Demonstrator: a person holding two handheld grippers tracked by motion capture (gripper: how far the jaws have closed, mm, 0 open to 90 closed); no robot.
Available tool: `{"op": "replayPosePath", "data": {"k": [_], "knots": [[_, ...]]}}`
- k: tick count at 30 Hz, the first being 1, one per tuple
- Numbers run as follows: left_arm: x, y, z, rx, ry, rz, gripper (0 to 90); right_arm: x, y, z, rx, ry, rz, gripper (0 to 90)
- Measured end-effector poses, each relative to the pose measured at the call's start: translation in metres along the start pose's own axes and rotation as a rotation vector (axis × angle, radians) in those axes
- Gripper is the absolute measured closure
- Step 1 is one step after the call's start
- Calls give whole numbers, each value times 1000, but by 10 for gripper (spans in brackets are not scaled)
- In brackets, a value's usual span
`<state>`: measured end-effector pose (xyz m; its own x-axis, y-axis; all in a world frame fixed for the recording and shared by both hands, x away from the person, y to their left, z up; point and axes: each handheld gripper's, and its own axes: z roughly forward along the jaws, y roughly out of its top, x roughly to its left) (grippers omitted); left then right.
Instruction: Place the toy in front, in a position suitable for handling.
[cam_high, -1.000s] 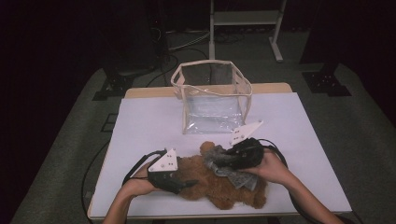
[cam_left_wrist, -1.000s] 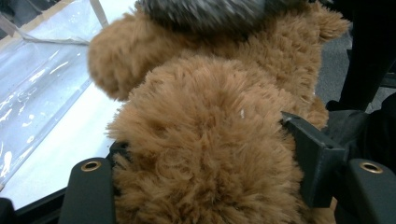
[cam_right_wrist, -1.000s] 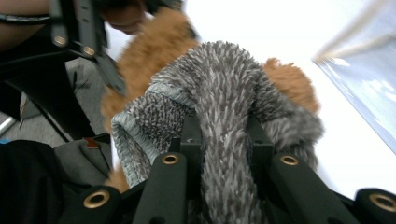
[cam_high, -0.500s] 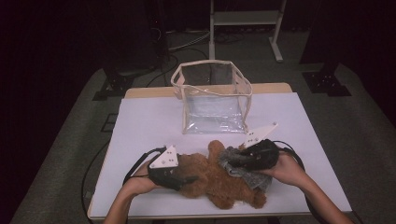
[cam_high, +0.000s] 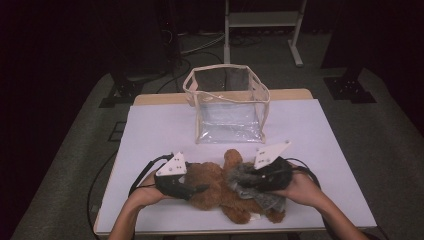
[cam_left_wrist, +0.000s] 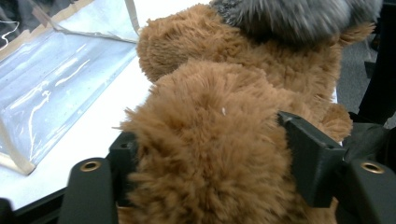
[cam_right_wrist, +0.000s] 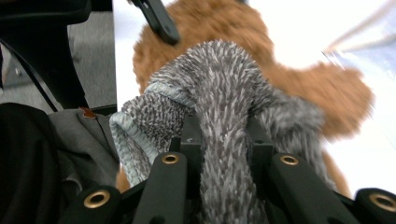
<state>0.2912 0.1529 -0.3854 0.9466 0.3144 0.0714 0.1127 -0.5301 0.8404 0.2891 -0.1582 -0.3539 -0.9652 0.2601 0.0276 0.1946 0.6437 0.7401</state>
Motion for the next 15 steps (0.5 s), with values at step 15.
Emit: {"op": "replayPosePath", "data": {"k": [15], "knots": [[-5, -1, 5, 8, -30, 26, 342, -15, 12, 10, -52, 2, 47, 740]]}}
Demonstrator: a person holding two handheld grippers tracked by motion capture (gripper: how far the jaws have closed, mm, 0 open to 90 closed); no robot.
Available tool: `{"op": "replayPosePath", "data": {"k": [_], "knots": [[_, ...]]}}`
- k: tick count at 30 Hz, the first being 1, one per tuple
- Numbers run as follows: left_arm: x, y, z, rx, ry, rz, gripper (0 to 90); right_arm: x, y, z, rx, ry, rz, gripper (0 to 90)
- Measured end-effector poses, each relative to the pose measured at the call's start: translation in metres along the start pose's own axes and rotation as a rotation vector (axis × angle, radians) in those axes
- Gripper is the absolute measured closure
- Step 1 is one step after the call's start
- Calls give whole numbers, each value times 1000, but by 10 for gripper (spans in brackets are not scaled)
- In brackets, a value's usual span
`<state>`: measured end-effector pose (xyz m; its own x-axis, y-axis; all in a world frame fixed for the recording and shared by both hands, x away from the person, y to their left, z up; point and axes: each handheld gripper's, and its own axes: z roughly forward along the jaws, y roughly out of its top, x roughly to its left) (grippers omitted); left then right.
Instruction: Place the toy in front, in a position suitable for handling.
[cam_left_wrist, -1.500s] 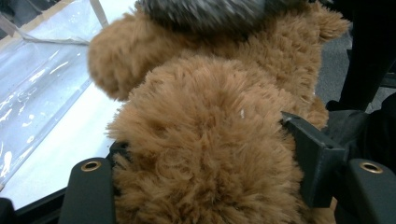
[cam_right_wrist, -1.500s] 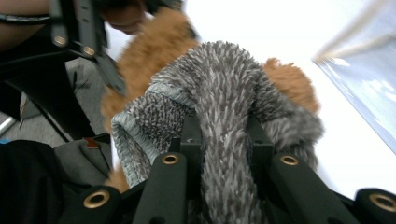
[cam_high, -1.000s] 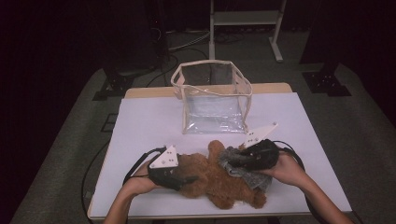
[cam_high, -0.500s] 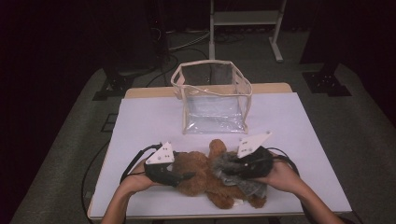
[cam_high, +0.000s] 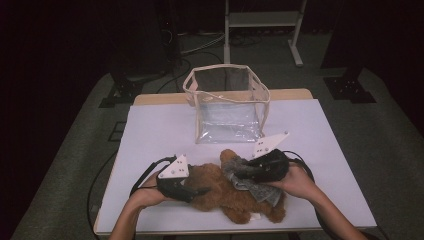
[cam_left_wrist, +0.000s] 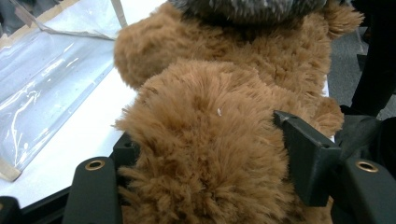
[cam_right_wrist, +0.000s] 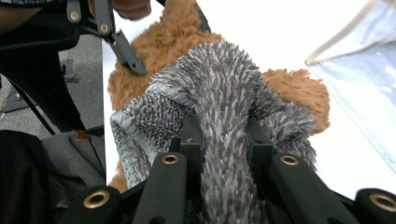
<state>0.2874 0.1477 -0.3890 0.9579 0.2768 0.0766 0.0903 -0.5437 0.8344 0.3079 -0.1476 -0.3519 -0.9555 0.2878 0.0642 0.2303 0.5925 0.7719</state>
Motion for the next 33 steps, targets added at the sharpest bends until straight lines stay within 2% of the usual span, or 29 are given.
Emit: {"op": "replayPosePath", "data": {"k": [4, 12, 13, 17, 19, 20, 21, 22, 24, 26, 27, 29, 30, 32, 33], "knots": [[-1, -1, 0, -2, 0, 1, 343, 0, 0, 3, -4, 9, 9, 741], [-1, 0, 1, 1, 0, 6, 338, -10, -18, -15, -30, -15, 77, 741], [-1, 1, 1, 4, -3, 10, 338, -4, -16, -14, -32, -9, 58, 740], [-4, 1, 1, 10, -1, 20, 340, -2, -15, -13, -23, -9, 51, 740], [-4, 1, 1, 11, 2, 23, 340, -15, -21, -17, -22, -30, 82, 740], [-4, 1, 0, 12, 2, 27, 340, -15, -21, -17, -22, -30, 82, 740], [-4, 1, 0, 13, 1, 29, 340, -29, -29, -21, -30, -55, 124, 741], [-4, 1, 0, 14, 0, 30, 340, -29, -29, -21, -30, -55, 124, 741], [-5, 1, 0, 17, 0, 36, 340, -44, -38, -25, -27, -88, 168, 741], [-5, 1, 0, 19, 3, 36, 340, -57, -48, -26, -42, -85, 223, 741], [-5, 1, 0, 19, 2, 36, 340, -67, -56, -26, -48, -100, 262, 741], [-5, 1, 0, 18, 1, 36, 340, -72, -60, -27, -45, -112, 275, 740], [-5, 1, 0, 19, 0, 37, 339, -82, -68, -28, -26, -160, 303, 741], [-5, 1, 0, 18, 0, 38, 339, -85, -70, -28, -26, -163, 313, 741], [-5, 1, 0, 17, -1, 38, 338, -87, -73, -29, -41, -145, 334, 742]]}}
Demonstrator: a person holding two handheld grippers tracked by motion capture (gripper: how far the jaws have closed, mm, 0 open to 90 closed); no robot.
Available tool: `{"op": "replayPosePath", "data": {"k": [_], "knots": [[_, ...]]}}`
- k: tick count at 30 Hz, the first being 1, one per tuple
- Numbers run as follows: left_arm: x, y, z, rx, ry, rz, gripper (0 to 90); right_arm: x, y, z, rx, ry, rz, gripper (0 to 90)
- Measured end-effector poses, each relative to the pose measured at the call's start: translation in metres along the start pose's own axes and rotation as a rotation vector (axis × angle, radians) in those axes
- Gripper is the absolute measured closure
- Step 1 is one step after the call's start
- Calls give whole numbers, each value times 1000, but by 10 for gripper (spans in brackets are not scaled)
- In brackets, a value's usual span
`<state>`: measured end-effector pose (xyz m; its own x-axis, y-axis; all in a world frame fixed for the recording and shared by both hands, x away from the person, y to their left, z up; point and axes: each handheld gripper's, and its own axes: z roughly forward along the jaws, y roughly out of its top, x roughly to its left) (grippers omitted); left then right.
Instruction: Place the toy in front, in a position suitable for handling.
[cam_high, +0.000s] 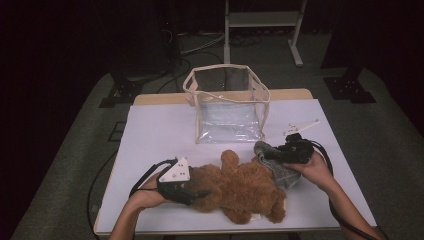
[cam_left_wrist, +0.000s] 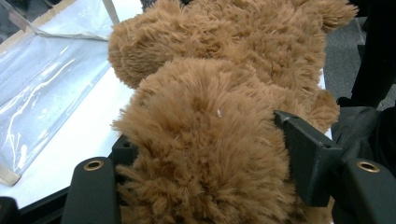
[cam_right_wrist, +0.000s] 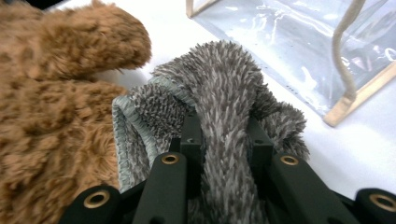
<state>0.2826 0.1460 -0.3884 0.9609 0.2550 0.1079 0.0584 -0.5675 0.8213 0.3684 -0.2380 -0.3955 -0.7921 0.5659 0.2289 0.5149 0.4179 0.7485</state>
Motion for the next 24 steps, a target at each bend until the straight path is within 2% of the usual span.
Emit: {"op": "replayPosePath", "data": {"k": [3, 4, 5, 7, 8, 9, 10, 13, 14, 15, 16, 18, 19, 20, 21, 22, 23, 24], "knots": [[0, 0, 0, 0, -5, 6, 337, 7, 1, -1, -8, 21, -10, 742], [-1, 0, 0, -1, -7, 5, 336, 17, 6, -3, -18, 44, -37, 743], [-1, 0, 0, -1, -7, 6, 336, 17, 6, -3, -18, 44, -37, 743], [-1, 0, 0, 1, -6, 5, 336, 30, 14, -4, -34, 100, -65, 742], [-2, 0, 0, 1, -5, 6, 336, 42, 21, -2, -38, 136, -101, 741], [-2, 0, 0, 2, -5, 7, 336, 42, 21, -2, -38, 136, -101, 741], [-2, 0, 0, 3, -4, 8, 336, 52, 25, 2, -19, 124, -146, 741], [-2, 0, 0, 2, 0, 10, 337, 51, 25, 6, -3, 114, -147, 741], [-2, 0, 0, 1, 0, 9, 338, 43, 21, 7, 7, 108, -112, 742], [-2, 0, 0, 1, 1, 7, 338, 43, 21, 7, 7, 108, -112, 742], [-2, 1, 0, 2, 4, 8, 338, 36, 17, 6, 13, 109, -79, 743], [-2, 1, 1, 0, 6, 14, 339, 36, 16, 5, 8, 114, -76, 743], [-2, 1, 2, 0, 9, 12, 341, 40, 17, 4, 2, 118, -82, 743], [-2, 1, 2, -3, 8, 9, 343, 49, 22, 3, 0, 130, -113, 743], [-2, 1, 2, -1, 8, 9, 343, 49, 22, 3, 0, 130, -113, 743], [-2, 2, 3, 1, 10, 13, 344, 63, 31, 4, -2, 159, -157, 743], [-2, 2, 3, 3, 10, 17, 344, 63, 31, 4, -2, 159, -157, 743], [-3, 2, 3, 2, 9, 16, 344, 72, 36, 6, -6, 181, -181, 742]]}}
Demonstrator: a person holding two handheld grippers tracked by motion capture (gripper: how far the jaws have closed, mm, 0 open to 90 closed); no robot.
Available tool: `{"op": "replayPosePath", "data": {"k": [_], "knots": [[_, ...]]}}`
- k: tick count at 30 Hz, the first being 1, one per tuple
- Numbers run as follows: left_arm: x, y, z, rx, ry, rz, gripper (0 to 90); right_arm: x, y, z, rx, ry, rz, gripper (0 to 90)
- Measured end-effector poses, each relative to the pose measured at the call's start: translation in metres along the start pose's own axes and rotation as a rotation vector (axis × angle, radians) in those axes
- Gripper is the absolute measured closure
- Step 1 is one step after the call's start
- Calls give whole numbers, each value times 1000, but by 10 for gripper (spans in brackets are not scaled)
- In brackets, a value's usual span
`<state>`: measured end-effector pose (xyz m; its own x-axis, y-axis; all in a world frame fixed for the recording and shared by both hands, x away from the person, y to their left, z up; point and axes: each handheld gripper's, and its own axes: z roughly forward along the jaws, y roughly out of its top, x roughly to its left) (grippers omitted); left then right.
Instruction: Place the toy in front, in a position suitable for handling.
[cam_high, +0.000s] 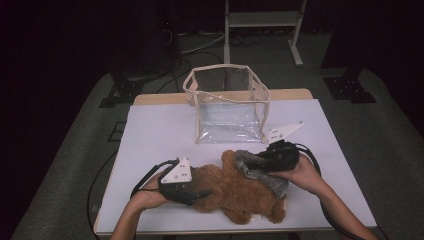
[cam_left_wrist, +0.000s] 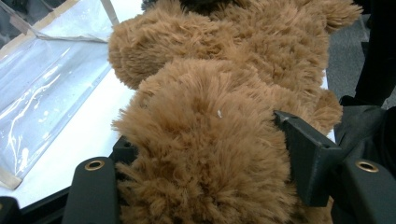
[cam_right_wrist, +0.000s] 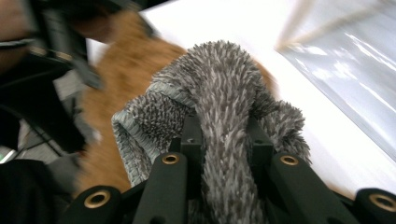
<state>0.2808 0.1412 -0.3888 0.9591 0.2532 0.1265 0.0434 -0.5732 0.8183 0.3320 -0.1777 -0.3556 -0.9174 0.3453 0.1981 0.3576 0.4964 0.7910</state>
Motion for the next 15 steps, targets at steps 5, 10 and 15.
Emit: {"op": "replayPosePath", "data": {"k": [5, 10, 15], "knots": [[-2, 2, 0, 12, 5, 19, 344, 17, 22, 20, 34, 27, -67, 742], [-3, 2, 0, 14, 4, 34, 346, 5, 32, 41, 87, -21, -59, 742], [-2, 2, 0, 11, 0, 27, 346, -11, 35, 47, 97, -50, -25, 742]]}}
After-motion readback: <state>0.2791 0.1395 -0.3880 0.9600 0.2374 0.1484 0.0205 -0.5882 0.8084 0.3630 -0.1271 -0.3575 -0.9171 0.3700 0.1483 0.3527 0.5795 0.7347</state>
